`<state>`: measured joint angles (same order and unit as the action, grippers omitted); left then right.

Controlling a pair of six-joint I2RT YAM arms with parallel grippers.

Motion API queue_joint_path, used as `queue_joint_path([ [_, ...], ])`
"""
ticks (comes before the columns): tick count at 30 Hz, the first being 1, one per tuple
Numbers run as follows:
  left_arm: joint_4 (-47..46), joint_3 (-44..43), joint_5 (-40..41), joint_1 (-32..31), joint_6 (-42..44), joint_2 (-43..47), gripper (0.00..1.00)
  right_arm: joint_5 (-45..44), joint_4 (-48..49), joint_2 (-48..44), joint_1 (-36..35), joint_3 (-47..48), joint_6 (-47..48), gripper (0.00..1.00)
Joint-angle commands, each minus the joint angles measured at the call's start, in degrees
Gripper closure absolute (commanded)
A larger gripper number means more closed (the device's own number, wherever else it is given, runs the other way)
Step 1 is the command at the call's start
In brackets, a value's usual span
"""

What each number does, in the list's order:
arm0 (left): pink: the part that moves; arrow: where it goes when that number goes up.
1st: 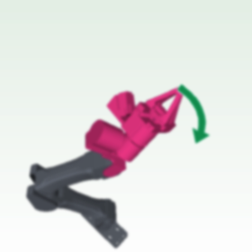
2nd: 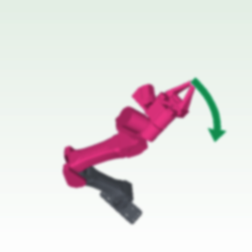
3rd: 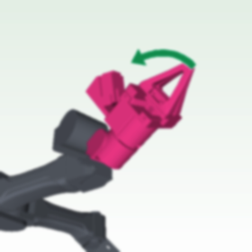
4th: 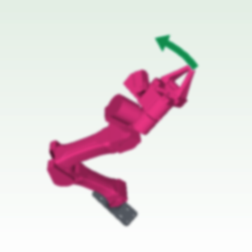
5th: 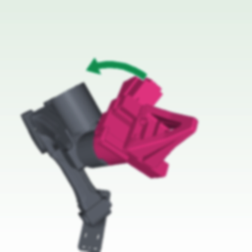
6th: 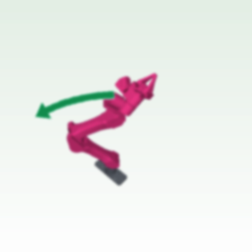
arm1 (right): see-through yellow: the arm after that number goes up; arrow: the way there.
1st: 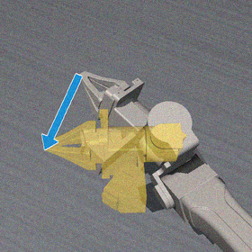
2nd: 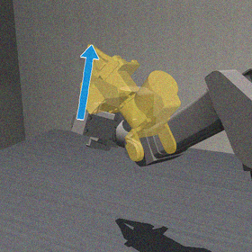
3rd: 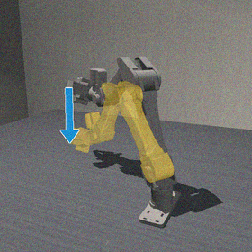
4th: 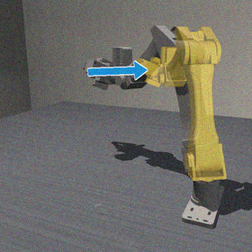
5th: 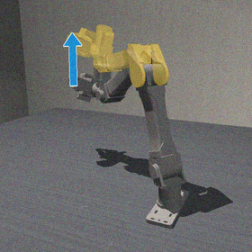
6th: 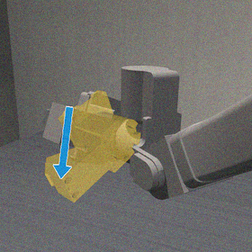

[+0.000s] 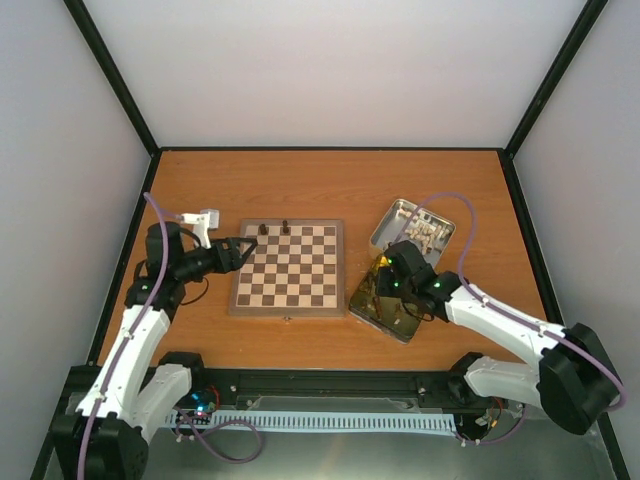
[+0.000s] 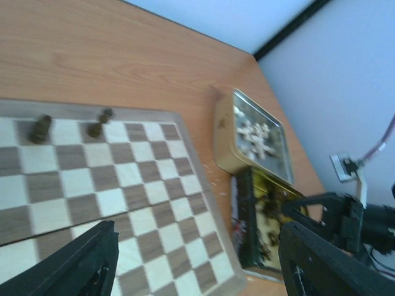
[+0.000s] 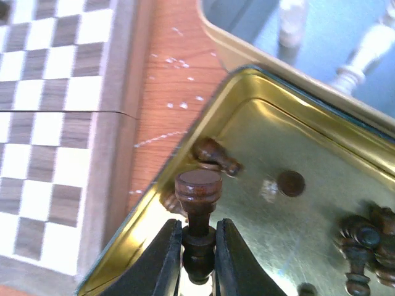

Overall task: Set up the chess pieces on the board
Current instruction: Pick up the chess piece from the storage box, then place the chess piece on the chessboard.

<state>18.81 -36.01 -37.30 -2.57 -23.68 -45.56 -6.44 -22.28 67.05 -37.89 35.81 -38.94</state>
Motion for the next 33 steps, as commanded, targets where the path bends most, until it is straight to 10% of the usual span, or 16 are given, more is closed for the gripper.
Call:
queue_joint_path([
  [1,-6.3,0.0,-9.1,-3.8,-4.1,-2.7,0.28,6.7,7.2,-5.4,0.4,-1.0,8.5,0.92],
  [13,-19.7,3.0,-21.2,-9.2,-19.4,-7.4,0.27,37.2,20.9,-2.1,-0.2,4.2,17.4,0.93],
  [23,-19.9,3.4,-22.5,-15.1,-24.4,-11.7,0.26,41.8,18.8,11.8,-6.3,15.7,24.6,0.92],
  [33,-23.9,4.9,-21.4,-15.1,-29.8,-15.2,0.49,43.1,13.3,18.7,-9.3,22.3,29.6,0.93],
])
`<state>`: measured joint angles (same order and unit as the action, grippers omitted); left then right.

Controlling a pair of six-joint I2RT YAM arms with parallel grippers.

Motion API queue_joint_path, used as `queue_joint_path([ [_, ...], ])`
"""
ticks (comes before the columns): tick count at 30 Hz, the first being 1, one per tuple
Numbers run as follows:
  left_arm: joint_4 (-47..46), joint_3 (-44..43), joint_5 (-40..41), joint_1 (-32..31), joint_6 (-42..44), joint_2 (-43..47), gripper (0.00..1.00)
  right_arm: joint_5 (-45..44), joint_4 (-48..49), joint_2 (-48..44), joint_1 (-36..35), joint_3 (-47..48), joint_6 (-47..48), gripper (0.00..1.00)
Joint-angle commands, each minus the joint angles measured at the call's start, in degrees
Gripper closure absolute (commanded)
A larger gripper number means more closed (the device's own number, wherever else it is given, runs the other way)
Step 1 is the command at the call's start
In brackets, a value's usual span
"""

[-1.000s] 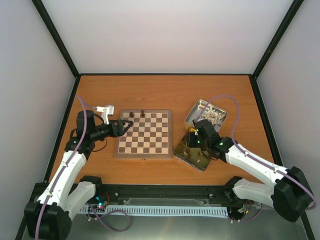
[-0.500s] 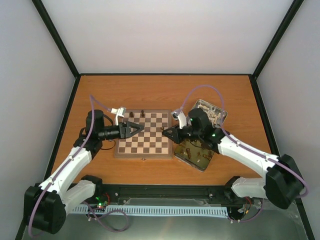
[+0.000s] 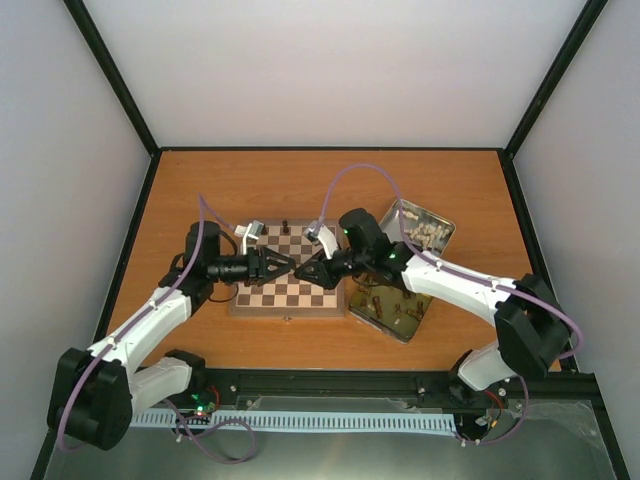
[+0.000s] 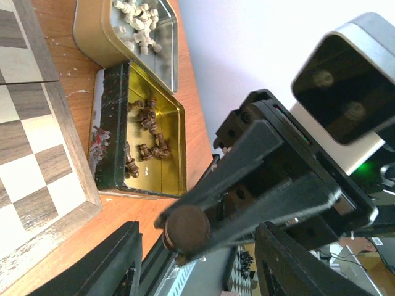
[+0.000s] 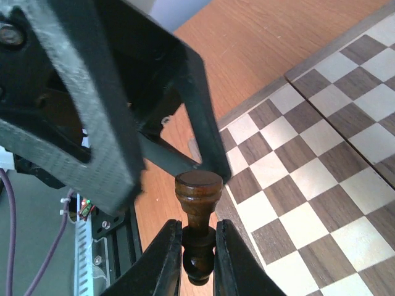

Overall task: Set up the chess pieces on the board
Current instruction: Place the chess piece on the chessboard.

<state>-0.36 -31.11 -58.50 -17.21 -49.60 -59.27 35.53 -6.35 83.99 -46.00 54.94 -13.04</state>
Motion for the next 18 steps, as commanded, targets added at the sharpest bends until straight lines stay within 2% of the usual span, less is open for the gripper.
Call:
queue_joint_path([
  [1,-5.0,-0.1,0.1,-0.5,-4.1,-1.6,0.50,1.0,-2.8,2.1,-1.4,3.4,3.8,0.93],
  [3,-3.8,-0.1,1.2,-0.5,-3.5,-1.6,0.52,1.0,-2.6,2.5,-1.5,3.7,3.8,0.93],
  [7,-2.2,0.8,1.9,-0.5,-2.8,-1.9,0.68,0.7,-2.6,3.2,-1.6,4.4,3.8,0.93],
  [9,-2.5,1.4,1.9,-0.5,-3.2,-1.7,0.73,0.2,-2.8,3.6,-1.6,4.6,3.2,0.92],
  [18,-1.9,1.9,2.4,-0.5,-2.6,-1.6,0.83,0.9,-1.3,3.9,-1.6,4.7,1.4,0.91],
])
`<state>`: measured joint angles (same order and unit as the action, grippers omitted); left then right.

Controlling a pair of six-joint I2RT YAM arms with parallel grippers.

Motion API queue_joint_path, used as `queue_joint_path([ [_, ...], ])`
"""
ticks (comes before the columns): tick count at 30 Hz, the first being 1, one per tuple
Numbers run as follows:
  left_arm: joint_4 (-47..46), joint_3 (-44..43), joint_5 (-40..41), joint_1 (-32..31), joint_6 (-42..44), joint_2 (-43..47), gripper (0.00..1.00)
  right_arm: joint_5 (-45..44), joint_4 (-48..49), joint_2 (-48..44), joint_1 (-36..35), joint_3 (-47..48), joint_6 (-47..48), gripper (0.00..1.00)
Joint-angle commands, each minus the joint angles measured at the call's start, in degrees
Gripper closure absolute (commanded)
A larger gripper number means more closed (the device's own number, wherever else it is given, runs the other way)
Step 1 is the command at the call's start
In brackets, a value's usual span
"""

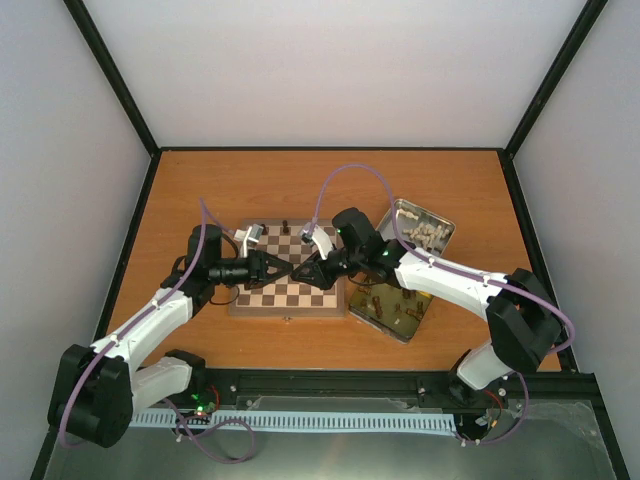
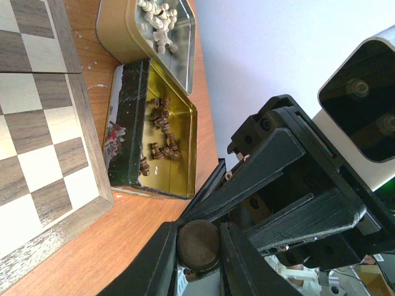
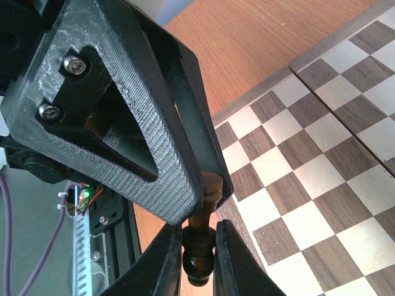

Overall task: Set up the chess pieces on the board
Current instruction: Place the chess piece on the chessboard.

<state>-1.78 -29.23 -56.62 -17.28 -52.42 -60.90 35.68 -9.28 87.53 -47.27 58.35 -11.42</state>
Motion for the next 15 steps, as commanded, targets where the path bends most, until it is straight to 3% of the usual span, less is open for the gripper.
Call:
queue_joint_path([
  [1,-0.5,-0.2,0.6,-0.5,0.2,0.2,0.85,0.7,1.6,0.2,-0.3,1.2,-0.3,0.91],
  [3,-0.5,-0.6,1.0,-0.5,0.2,0.5,0.88,0.8,1.7,0.0,-0.3,1.1,-0.6,0.87],
  [6,-0.5,-1.3,1.6,-0.5,0.1,1.4,0.90,-2.7,4.5,-1.5,-0.3,-1.5,-2.9,0.63],
  [8,-0.8,-1.6,3.1,-0.5,-0.4,2.7,0.90,-3.1,12.7,-3.6,-0.3,-5.8,-9.4,0.52],
  [11,-3.0,-1.7,4.3,-0.5,-3.7,4.9,0.90,-3.9,27.0,-6.6,-0.3,-11.9,-19.4,0.44],
  [15,-4.8,-2.9,4.5,-0.5,-9.4,5.9,0.90,-9.4,36.3,-8.7,-0.3,-14.9,-29.4,0.38],
])
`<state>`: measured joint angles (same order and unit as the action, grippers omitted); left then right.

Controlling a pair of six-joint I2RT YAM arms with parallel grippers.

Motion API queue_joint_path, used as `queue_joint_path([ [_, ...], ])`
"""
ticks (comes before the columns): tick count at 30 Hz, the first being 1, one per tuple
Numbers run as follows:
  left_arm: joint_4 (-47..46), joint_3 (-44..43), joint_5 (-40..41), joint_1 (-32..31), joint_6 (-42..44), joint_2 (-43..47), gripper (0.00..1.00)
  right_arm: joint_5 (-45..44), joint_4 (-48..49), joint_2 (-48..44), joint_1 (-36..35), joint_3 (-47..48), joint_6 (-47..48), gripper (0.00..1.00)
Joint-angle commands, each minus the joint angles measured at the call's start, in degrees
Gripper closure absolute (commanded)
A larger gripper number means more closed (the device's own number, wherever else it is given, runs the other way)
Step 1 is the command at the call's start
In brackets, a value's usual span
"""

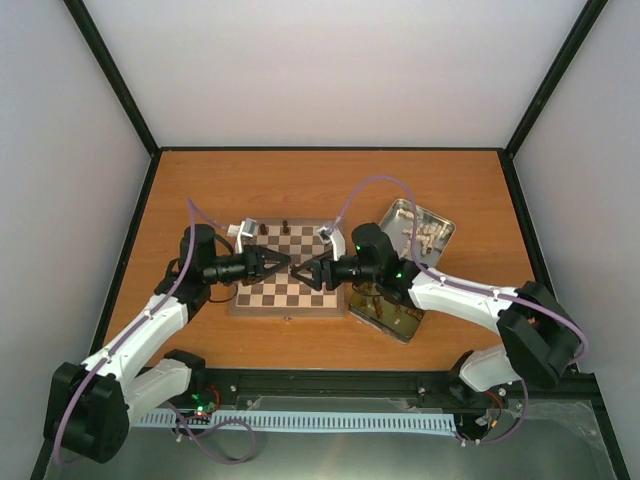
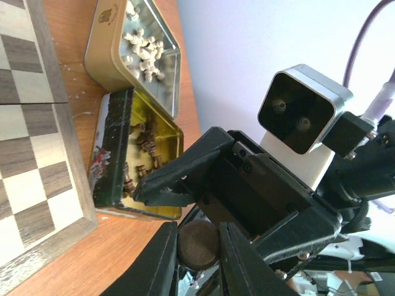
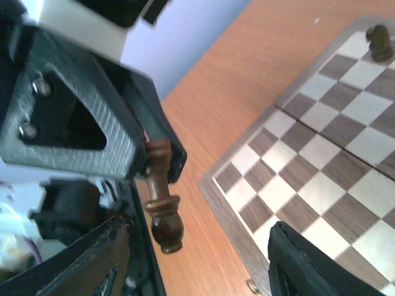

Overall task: Set up the chess pieces on the board
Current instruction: Place the chess piece on the chessboard.

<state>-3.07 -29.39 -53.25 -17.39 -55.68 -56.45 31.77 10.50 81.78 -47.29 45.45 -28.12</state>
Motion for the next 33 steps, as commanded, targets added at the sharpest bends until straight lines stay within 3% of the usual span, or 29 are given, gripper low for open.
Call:
queue_joint_path([
  [1,-3.8,-3.2,1.5,-0.4,-8.0,2.0,0.90,-7.9,18.7,-3.6,-0.3,-3.0,-15.3,0.36],
  [7,-8.6,-4.1,2.6,-0.4,-21.2,2.4,0.90,-9.6,34.0,-1.9,-0.4,-6.7,-29.3,0.33],
  [13,-11.8,-4.9,4.4,-0.4,-27.9,2.2,0.90,-9.0,41.1,0.5,-0.8,-7.7,-33.6,0.37],
  [18,-14.7,-3.8,5.7,-0.4,-32.1,1.9,0.90,-8.4,42.1,1.5,-0.9,-7.8,-36.1,0.52],
  [27,-16.9,-3.5,6.6,-0.4,-34.0,0.8,0.89,-7.5,42.9,4.2,-1.0,-6.7,-38.9,0.69],
  [30,-16.3,-3.1,6.9,-0.4,-33.7,1.0,0.89,-8.2,40.0,3.7,-1.0,-5.8,-38.0,0.81],
  [33,-14.4,-2.8,6.9,-0.4,-32.4,1.3,0.87,-11.1,35.0,1.9,-1.0,-5.4,-35.5,0.83],
])
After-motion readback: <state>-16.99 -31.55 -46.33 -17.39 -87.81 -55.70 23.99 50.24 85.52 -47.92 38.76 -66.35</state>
